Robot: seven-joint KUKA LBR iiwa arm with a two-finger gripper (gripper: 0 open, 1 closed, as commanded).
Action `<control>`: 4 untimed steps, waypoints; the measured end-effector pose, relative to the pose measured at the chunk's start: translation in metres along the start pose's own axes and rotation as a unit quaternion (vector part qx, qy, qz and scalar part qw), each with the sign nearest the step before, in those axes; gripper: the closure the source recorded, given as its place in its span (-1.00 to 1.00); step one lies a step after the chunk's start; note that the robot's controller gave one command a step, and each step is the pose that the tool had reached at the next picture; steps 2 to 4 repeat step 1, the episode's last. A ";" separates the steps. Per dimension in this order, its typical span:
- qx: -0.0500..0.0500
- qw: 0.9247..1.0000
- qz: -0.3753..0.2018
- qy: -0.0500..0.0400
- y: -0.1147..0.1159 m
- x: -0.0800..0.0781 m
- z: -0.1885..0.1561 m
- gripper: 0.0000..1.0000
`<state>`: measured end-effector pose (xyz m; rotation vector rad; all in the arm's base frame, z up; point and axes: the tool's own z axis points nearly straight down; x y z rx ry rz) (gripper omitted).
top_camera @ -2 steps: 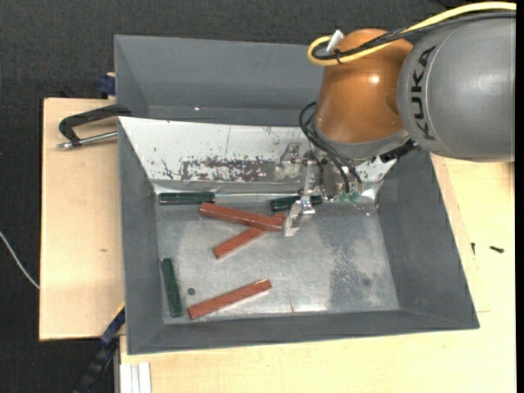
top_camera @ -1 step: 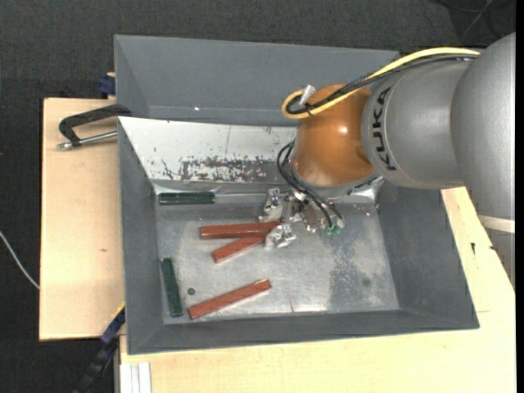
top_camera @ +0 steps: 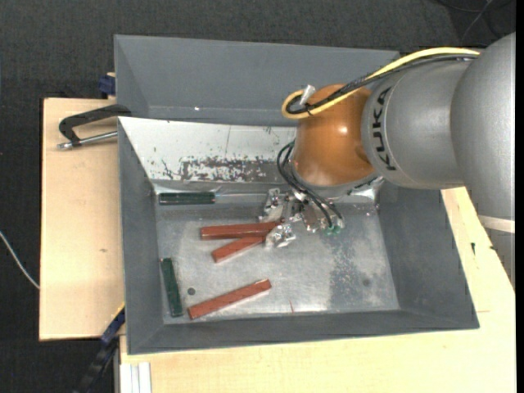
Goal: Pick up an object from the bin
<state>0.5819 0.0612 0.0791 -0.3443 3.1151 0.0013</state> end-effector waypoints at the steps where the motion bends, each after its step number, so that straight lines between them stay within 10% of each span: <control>1: 0.000 1.000 0.022 0.000 0.001 -0.003 -0.145 1.00; 4: 0.000 1.000 0.022 0.000 0.001 -0.003 -0.145 1.00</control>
Offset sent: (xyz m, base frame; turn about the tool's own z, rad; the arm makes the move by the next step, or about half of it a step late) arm 0.0000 0.0000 0.0000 0.0000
